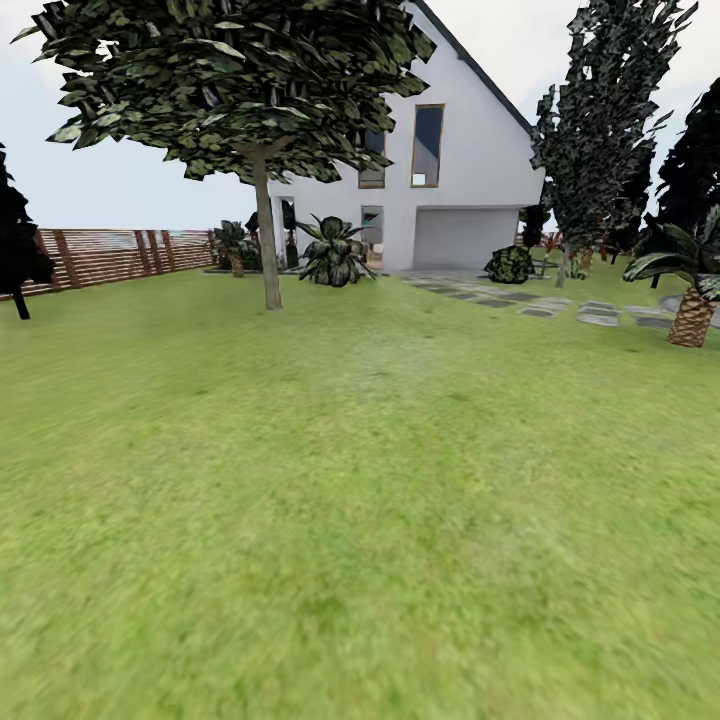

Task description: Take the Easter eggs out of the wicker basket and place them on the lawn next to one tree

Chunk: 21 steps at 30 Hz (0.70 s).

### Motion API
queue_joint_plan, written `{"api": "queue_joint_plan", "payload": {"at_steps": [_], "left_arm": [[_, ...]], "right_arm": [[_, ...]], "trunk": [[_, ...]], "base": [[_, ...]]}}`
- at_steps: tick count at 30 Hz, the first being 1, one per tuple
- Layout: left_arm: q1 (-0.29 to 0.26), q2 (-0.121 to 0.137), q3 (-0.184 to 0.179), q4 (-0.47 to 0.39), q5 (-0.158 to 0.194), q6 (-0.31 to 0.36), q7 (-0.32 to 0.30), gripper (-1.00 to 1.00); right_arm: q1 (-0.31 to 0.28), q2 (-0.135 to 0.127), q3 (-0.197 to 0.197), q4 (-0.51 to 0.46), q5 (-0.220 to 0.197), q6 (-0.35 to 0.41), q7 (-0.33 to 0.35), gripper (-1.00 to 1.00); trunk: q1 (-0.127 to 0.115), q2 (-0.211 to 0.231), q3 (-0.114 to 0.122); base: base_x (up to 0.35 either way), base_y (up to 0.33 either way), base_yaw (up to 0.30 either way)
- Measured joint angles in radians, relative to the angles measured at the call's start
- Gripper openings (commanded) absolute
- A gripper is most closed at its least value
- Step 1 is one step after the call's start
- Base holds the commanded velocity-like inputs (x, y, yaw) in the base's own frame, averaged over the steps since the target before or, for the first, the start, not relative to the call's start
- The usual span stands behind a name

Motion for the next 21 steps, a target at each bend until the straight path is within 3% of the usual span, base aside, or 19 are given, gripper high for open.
{"api": "queue_joint_plan", "payload": {"at_steps": [6,16,20,21], "left_arm": [[0.010,-0.014,0.002,-0.020,-0.001,-0.007,0.002,1.00],[0.013,0.040,0.003,-0.047,0.001,-0.016,0.003,1.00],[0.013,0.041,0.002,-0.049,0.000,-0.015,0.003,1.00],[0.013,0.041,0.002,-0.050,0.000,-0.015,0.003,1.00]], "right_arm": [[-0.006,0.025,0.005,0.001,-0.001,-0.006,-0.003,1.00],[-0.007,0.015,0.007,-0.009,-0.006,-0.059,-0.003,1.00],[-0.007,0.016,0.005,-0.010,-0.007,-0.082,-0.003,1.00],[-0.007,0.016,0.005,-0.011,-0.007,-0.146,-0.003,1.00]], "trunk": [[-0.011,0.021,0.010],[-0.050,0.091,0.041],[-0.065,0.119,0.054],[-0.069,0.126,0.057]], "base": [[0.000,0.000,0.000],[0.000,0.000,0.000],[0.000,0.000,0.000],[0.000,0.000,0.000]]}}
